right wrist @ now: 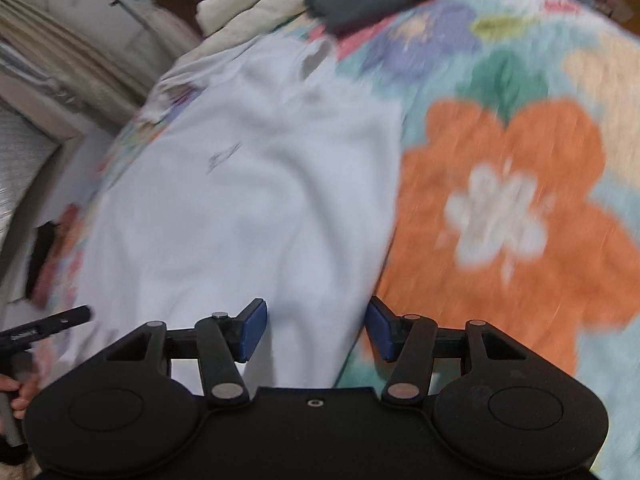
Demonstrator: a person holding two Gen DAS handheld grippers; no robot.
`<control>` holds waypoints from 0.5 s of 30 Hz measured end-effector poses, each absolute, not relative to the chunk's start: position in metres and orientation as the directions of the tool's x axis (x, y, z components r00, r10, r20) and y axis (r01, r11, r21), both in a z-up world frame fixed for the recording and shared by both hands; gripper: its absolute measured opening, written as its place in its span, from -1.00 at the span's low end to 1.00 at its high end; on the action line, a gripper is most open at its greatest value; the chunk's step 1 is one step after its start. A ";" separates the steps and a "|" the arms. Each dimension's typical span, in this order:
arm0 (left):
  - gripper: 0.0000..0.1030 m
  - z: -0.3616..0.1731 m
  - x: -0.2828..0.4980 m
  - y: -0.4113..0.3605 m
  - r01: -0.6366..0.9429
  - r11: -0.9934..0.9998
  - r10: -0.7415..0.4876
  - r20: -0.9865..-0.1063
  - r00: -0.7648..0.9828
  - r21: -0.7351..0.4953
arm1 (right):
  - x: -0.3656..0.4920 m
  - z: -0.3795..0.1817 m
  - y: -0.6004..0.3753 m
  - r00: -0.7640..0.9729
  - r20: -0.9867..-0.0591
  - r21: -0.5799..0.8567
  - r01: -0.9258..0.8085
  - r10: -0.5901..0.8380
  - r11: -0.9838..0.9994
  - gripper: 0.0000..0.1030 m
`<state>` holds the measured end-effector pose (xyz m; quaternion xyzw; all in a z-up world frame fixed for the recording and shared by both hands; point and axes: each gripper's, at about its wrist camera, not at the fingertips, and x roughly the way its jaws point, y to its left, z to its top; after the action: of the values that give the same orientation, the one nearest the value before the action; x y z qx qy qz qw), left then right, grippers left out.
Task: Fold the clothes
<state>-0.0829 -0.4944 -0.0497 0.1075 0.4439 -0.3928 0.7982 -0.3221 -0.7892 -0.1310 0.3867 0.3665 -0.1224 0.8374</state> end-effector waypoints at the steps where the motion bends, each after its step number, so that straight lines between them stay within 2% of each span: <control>1: 0.60 -0.052 -0.094 -0.494 0.740 0.643 -0.549 -0.791 0.270 -0.194 | -0.323 -0.134 -0.782 0.702 -0.703 0.569 0.458 0.114 0.683 0.16; 6: 0.60 -0.062 -0.131 -0.501 0.805 0.543 -0.594 -0.787 0.167 -0.240 | -0.320 -0.145 -0.758 0.701 -0.669 0.618 0.338 0.248 0.709 0.14; 8: 0.60 -0.064 -0.135 -0.505 0.823 0.521 -0.591 -0.792 0.154 -0.228 | -0.316 -0.143 -0.752 0.732 -0.639 0.613 0.299 0.236 0.732 -0.59; 9: 0.60 -0.064 -0.137 -0.506 0.828 0.516 -0.589 -0.793 0.158 -0.219 | -0.314 -0.139 -0.751 0.752 -0.615 0.622 0.277 0.238 0.732 -0.73; 15: 0.66 -0.061 -0.139 -0.510 0.839 0.453 -0.665 -0.741 0.095 -0.300 | -0.304 -0.073 -0.764 0.892 -0.431 0.593 0.165 0.138 0.788 -0.76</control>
<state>-0.1392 -0.5097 -0.0605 0.0999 0.4352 -0.5131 0.7330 -0.3038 -0.7643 -0.0728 0.3255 0.2328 -0.0072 0.9164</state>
